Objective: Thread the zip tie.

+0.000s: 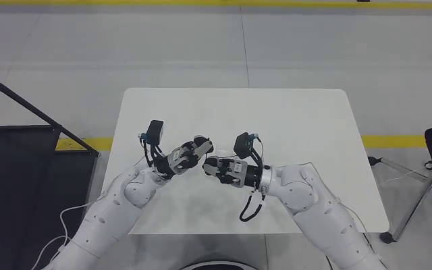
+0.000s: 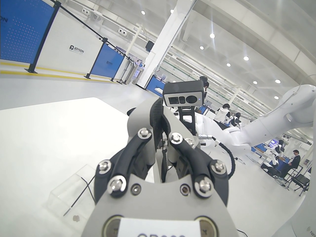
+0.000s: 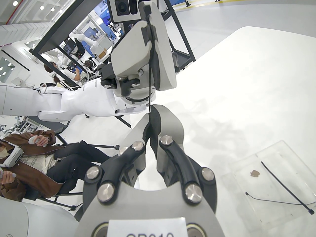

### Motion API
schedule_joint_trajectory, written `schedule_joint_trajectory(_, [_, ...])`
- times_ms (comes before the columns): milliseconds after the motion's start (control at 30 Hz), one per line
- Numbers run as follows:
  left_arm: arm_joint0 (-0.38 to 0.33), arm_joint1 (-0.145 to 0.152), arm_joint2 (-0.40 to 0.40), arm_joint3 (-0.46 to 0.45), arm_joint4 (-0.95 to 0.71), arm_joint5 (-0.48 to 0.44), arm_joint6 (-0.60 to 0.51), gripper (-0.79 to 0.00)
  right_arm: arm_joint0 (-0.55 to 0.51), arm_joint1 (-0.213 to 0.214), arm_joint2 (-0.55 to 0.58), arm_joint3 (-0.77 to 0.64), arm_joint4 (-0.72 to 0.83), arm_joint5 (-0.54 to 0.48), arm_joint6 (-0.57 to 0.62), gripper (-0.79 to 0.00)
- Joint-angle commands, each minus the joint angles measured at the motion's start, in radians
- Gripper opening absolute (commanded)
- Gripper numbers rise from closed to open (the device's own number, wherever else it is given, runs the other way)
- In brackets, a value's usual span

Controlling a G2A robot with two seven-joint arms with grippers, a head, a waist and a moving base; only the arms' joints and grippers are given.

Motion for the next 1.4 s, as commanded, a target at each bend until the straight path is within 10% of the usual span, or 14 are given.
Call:
schedule_joint_trajectory(0, [0.001,-0.001,-0.003,0.001,0.001,0.000,-0.002,-0.785,-0.001,-0.001,0.001,0.000,0.001,0.003,0.001,-0.785])
schedule_joint_trajectory(67, [0.002,-0.003,-0.007,0.002,0.002,0.000,-0.002,-0.785,-0.002,-0.001,0.003,0.002,0.002,0.005,0.000,-0.443])
schedule_joint_trajectory(267, [0.013,-0.008,-0.049,0.008,0.089,0.018,0.040,-0.785,-0.026,0.009,0.047,-0.012,-0.007,0.023,0.006,-0.108])
schedule_joint_trajectory(667, [0.094,-0.023,-0.100,-0.015,0.461,0.195,0.261,-0.785,-0.100,0.045,0.172,-0.129,-0.150,0.343,0.177,0.000])
schedule_joint_trajectory(1100, [0.108,-0.027,-0.101,-0.040,0.489,0.277,0.246,-0.785,-0.108,0.045,0.168,-0.130,-0.176,0.359,0.172,0.000])
schedule_joint_trajectory(1367, [0.117,-0.049,-0.068,-0.016,0.638,0.435,0.387,-0.785,-0.058,0.033,0.094,-0.166,-0.387,0.645,0.291,0.000])
